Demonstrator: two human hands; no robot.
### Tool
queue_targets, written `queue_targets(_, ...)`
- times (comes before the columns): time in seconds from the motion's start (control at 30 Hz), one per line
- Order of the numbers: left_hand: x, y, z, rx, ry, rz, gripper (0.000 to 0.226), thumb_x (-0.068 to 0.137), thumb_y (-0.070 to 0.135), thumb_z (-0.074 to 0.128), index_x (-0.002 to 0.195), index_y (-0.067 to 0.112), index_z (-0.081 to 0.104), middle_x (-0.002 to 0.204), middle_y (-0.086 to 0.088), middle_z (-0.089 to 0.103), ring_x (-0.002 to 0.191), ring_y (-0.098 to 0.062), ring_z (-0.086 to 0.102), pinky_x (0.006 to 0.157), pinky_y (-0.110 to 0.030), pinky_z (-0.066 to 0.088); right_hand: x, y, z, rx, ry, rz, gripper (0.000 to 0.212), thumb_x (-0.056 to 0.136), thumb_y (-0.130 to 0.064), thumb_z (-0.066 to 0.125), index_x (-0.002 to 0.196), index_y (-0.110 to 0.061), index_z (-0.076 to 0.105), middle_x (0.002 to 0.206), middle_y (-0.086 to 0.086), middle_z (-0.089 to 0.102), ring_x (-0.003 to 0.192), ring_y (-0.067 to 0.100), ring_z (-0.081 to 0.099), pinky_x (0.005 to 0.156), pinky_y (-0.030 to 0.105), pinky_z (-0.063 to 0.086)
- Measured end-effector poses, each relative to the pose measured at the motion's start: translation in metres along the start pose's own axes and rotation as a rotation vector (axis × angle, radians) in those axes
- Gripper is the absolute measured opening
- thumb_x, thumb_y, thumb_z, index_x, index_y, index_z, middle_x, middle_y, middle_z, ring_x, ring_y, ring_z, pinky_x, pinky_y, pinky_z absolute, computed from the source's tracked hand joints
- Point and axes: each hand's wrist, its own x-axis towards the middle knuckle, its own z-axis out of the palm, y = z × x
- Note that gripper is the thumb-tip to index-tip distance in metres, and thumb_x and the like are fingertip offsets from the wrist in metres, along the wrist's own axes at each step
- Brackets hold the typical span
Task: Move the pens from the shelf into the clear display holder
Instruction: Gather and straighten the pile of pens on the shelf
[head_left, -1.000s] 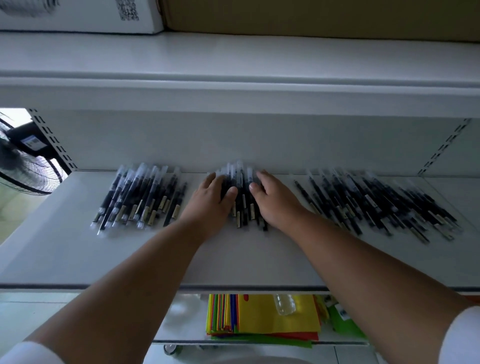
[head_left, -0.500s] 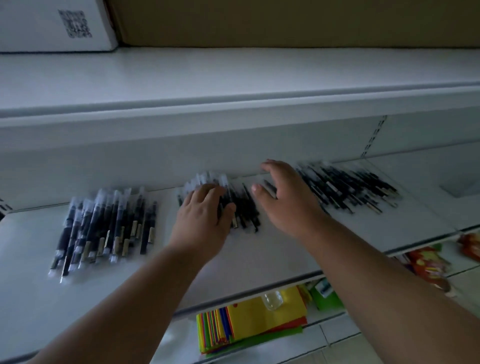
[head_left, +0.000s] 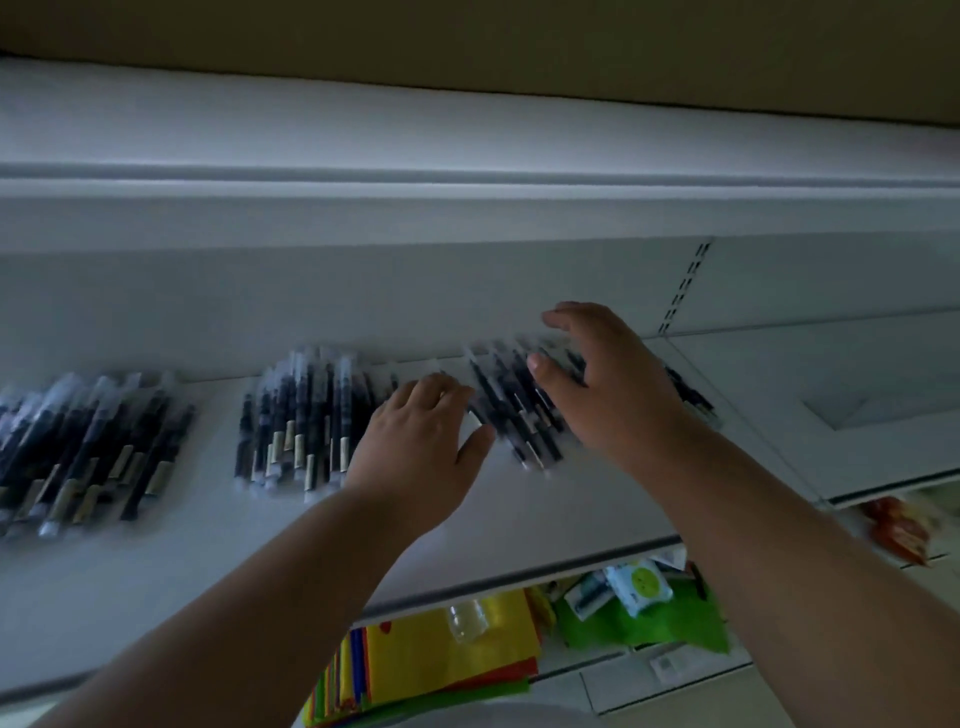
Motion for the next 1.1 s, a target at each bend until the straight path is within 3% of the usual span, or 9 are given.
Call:
queue_targets(0.1, 0.013, 0.026, 0.019, -0.008, -0.014, -0.078, 0.057, 0.099, 0.056, 0.031, 0.145, 0.023, 0.039, 0.148, 0.003, 0.039, 0.138, -0.021, 0.033, 0.112, -0.036, 0.029, 0.005, 0.03, -0.022, 0.013, -0.028, -0.022, 0.048, 0.097, -0.041, 0.052, 0.141, -0.021, 0.047, 0.146, -0.006, 0.043, 0.134, 0.01, 0.038, 0.101, 0.019, 0.026)
queue_targets(0.4, 0.048, 0.057, 0.044, -0.066, -0.07, -0.401, 0.07, 0.097, 0.062, 0.029, 0.152, 0.019, 0.022, 0.159, -0.008, 0.023, 0.144, -0.032, 0.027, 0.114, -0.043, 0.028, 0.016, 0.105, -0.048, 0.073, -0.098, -0.02, 0.047, 0.099, -0.043, 0.048, 0.142, -0.025, 0.044, 0.145, -0.008, 0.045, 0.131, 0.01, 0.042, 0.103, 0.026, 0.035)
queue_targets(0.57, 0.06, 0.072, 0.052, -0.094, -0.06, -0.424, 0.07, 0.097, 0.062, 0.033, 0.152, 0.02, 0.022, 0.159, -0.006, 0.023, 0.143, -0.03, 0.028, 0.111, -0.042, 0.031, 0.022, 0.148, -0.027, 0.031, -0.241, 0.171, 0.045, 0.103, -0.037, 0.04, 0.143, -0.016, 0.044, 0.147, 0.005, 0.046, 0.133, 0.022, 0.044, 0.103, 0.031, 0.035)
queue_targets(0.63, 0.061, 0.074, 0.054, -0.076, -0.065, -0.399, 0.07, 0.097, 0.063, 0.034, 0.152, 0.022, 0.024, 0.159, -0.003, 0.023, 0.142, -0.028, 0.029, 0.11, -0.042, 0.032, 0.023, 0.161, -0.01, -0.004, -0.314, 0.25, 0.037, 0.102, -0.04, 0.039, 0.129, -0.016, 0.05, 0.139, 0.01, 0.05, 0.119, 0.026, 0.051, 0.093, 0.035, 0.04)
queue_targets(0.7, 0.061, 0.072, 0.055, -0.086, -0.064, -0.383, 0.069, 0.096, 0.062, 0.035, 0.151, 0.023, 0.026, 0.159, -0.002, 0.024, 0.142, -0.028, 0.03, 0.112, -0.041, 0.031, 0.025, 0.164, 0.005, -0.002, -0.343, 0.29, 0.027, 0.101, -0.043, 0.039, 0.107, -0.017, 0.045, 0.116, 0.01, 0.051, 0.1, 0.024, 0.05, 0.079, 0.034, 0.037)
queue_targets(0.77, 0.059, 0.069, 0.056, -0.112, -0.042, -0.384, 0.068, 0.095, 0.062, 0.036, 0.151, 0.024, 0.027, 0.159, -0.001, 0.023, 0.142, -0.028, 0.029, 0.113, -0.041, 0.03, 0.027, 0.157, 0.011, 0.02, -0.361, 0.265, 0.023, 0.101, -0.043, 0.04, 0.103, -0.02, 0.039, 0.098, 0.003, 0.044, 0.096, 0.021, 0.046, 0.078, 0.034, 0.035)
queue_targets(0.87, 0.058, 0.065, 0.057, -0.145, -0.016, -0.378, 0.068, 0.094, 0.063, 0.035, 0.151, 0.026, 0.027, 0.16, 0.0, 0.022, 0.143, -0.026, 0.028, 0.114, -0.041, 0.028, 0.031, 0.147, 0.002, 0.058, -0.358, 0.245, 0.044, 0.101, -0.043, 0.041, 0.136, -0.016, 0.043, 0.134, 0.006, 0.051, 0.122, 0.028, 0.049, 0.096, 0.037, 0.04)
queue_targets(1.0, 0.059, 0.064, 0.059, -0.161, -0.011, -0.361, 0.07, 0.093, 0.066, 0.032, 0.152, 0.027, 0.026, 0.16, 0.001, 0.022, 0.145, -0.024, 0.027, 0.115, -0.041, 0.028, 0.03, 0.167, -0.004, -0.084, -0.314, 0.184, 0.046, 0.1, -0.047, 0.041, 0.128, -0.01, 0.045, 0.133, 0.013, 0.049, 0.119, 0.032, 0.049, 0.09, 0.037, 0.04)
queue_targets(1.1, 0.059, 0.066, 0.06, -0.122, -0.058, -0.345, 0.076, 0.09, 0.071, 0.029, 0.153, 0.03, 0.021, 0.162, 0.003, 0.017, 0.146, -0.024, 0.023, 0.115, -0.042, 0.026, 0.024, 0.175, 0.005, -0.085, -0.438, 0.21, 0.065, 0.1, -0.054, 0.033, 0.151, -0.014, 0.026, 0.159, 0.008, 0.024, 0.147, 0.026, 0.022, 0.116, 0.044, 0.027)
